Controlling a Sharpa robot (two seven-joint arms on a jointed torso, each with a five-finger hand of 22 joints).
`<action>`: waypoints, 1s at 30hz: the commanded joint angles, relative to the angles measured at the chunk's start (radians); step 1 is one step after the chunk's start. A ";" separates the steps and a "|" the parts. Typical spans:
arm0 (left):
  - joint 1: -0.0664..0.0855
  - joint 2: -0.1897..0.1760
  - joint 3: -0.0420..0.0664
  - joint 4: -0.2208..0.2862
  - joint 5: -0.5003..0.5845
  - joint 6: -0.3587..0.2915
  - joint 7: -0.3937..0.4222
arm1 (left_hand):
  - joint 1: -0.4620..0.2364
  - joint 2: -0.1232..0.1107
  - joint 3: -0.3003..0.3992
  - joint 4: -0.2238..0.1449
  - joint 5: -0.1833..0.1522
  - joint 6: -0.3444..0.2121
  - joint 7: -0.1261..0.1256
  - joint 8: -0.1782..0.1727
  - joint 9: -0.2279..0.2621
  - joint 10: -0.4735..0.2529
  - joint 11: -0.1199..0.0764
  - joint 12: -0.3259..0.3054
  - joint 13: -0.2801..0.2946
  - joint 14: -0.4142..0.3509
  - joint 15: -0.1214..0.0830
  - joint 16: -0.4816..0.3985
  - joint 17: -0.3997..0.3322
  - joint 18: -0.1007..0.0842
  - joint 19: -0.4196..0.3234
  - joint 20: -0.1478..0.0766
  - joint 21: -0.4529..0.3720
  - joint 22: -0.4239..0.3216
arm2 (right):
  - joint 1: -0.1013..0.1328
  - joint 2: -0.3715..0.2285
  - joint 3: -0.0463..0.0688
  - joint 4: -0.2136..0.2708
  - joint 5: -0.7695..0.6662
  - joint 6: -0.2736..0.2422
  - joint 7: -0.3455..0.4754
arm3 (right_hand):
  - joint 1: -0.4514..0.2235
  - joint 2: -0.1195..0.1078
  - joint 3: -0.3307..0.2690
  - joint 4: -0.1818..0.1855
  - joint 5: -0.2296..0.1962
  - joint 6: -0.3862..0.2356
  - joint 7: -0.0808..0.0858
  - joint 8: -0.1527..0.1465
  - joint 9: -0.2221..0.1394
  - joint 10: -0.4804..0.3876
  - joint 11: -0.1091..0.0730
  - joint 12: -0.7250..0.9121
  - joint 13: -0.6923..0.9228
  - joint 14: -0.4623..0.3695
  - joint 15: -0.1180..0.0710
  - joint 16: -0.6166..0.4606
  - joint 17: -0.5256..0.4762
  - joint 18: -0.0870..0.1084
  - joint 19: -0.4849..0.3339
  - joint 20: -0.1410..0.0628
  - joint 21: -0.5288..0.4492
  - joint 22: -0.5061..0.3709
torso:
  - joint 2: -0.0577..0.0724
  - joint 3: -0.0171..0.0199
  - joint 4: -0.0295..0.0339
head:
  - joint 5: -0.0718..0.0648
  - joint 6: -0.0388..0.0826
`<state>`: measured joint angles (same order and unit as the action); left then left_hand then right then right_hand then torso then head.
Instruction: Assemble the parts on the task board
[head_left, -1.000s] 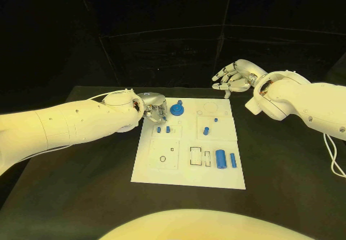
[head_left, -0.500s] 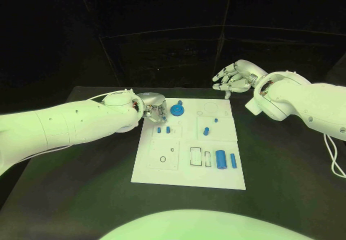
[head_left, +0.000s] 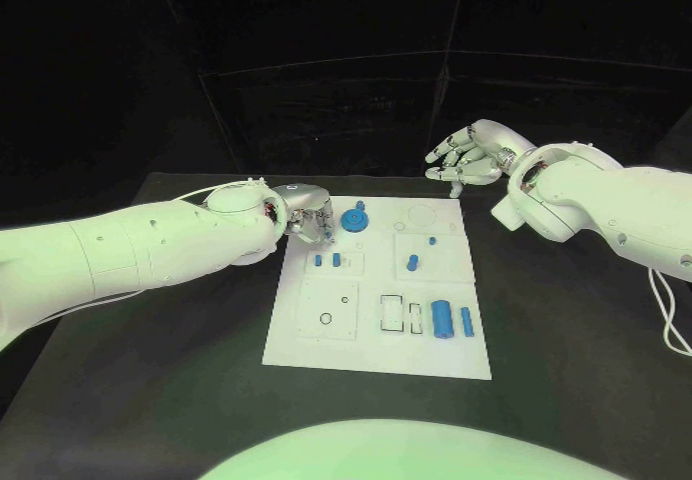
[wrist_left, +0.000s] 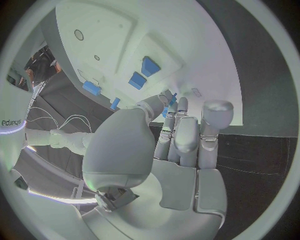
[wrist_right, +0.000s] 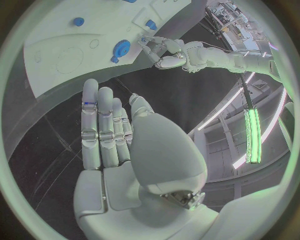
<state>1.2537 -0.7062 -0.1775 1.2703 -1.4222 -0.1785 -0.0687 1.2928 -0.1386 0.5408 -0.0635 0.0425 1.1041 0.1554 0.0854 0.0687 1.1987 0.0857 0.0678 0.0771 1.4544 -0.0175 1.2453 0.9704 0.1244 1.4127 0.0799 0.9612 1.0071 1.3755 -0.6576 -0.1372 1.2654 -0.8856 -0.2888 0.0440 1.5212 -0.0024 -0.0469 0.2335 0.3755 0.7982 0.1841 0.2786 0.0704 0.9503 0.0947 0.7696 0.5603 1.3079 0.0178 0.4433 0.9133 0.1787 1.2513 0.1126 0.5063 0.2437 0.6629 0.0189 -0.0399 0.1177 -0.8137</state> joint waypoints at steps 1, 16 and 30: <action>0.002 -0.001 0.001 0.001 0.002 -0.007 -0.001 | 0.004 -0.008 0.001 0.002 0.006 -0.003 -0.001 -0.003 0.000 -0.009 -0.001 -0.005 -0.001 0.000 0.009 -0.004 -0.001 0.000 0.002 0.005 -0.003 -0.001 | 0.002 0.000 0.001 0.001 0.002 0.000 0.008 | 0.007 0.007 -0.006 0.002 0.003 -0.006 -0.003 0.005 -0.001 -0.005 -0.002 0.003 -0.001 -0.001 -0.003 0.005 -0.001 0.003 0.008 -0.001 -0.007 0.000 | 0.001 -0.0001 -0.0005 | 0.000 -0.001; 0.002 -0.006 0.001 0.004 0.002 -0.014 -0.004 | 0.023 0.012 0.022 -0.002 0.006 0.037 -0.011 0.020 0.009 -0.008 -0.005 -0.002 -0.002 0.000 0.007 -0.007 -0.007 0.002 0.003 0.007 -0.007 -0.002 | 0.002 0.000 0.001 0.000 0.002 0.000 0.008 | 0.007 0.007 -0.006 0.002 0.003 -0.006 -0.003 0.005 -0.001 -0.005 -0.002 0.003 -0.001 -0.001 -0.003 0.005 -0.001 0.003 0.008 -0.001 -0.007 0.000 | 0.000 -0.0002 -0.0004 | 0.000 -0.001; 0.002 -0.020 0.001 0.010 0.002 -0.018 -0.007 | 0.023 0.012 0.022 -0.003 0.006 0.040 -0.012 0.022 0.010 -0.008 -0.006 -0.001 -0.002 0.001 0.007 -0.006 -0.007 0.002 0.003 0.006 -0.008 -0.003 | 0.002 0.001 0.001 -0.001 0.002 0.000 0.008 | 0.005 0.008 -0.007 0.003 0.003 -0.006 -0.003 0.006 -0.001 -0.004 -0.002 0.003 -0.002 -0.001 -0.003 0.005 -0.001 0.003 0.008 -0.001 -0.007 0.000 | 0.000 -0.0004 -0.0002 | 0.001 -0.001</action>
<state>1.2537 -0.7253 -0.1776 1.2776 -1.4222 -0.1863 -0.0717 1.3107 -0.1291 0.5565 -0.0676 0.0425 1.1366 0.1409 0.1010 0.0769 1.1915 0.0858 0.0678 0.0762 1.4508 -0.0139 1.2454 0.9649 0.1243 1.4126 0.0800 0.9567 1.0047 1.3755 -0.6572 -0.1373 1.2638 -0.8856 -0.2888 0.0440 1.5212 -0.0024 -0.0496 0.2362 0.3755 0.7982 0.1841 0.2786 0.0704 0.9503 0.0947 0.7695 0.5597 1.3079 0.0178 0.4433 0.9134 0.1788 1.2513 0.1125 0.5063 0.2437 0.6630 0.0183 -0.0400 0.1182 -0.8153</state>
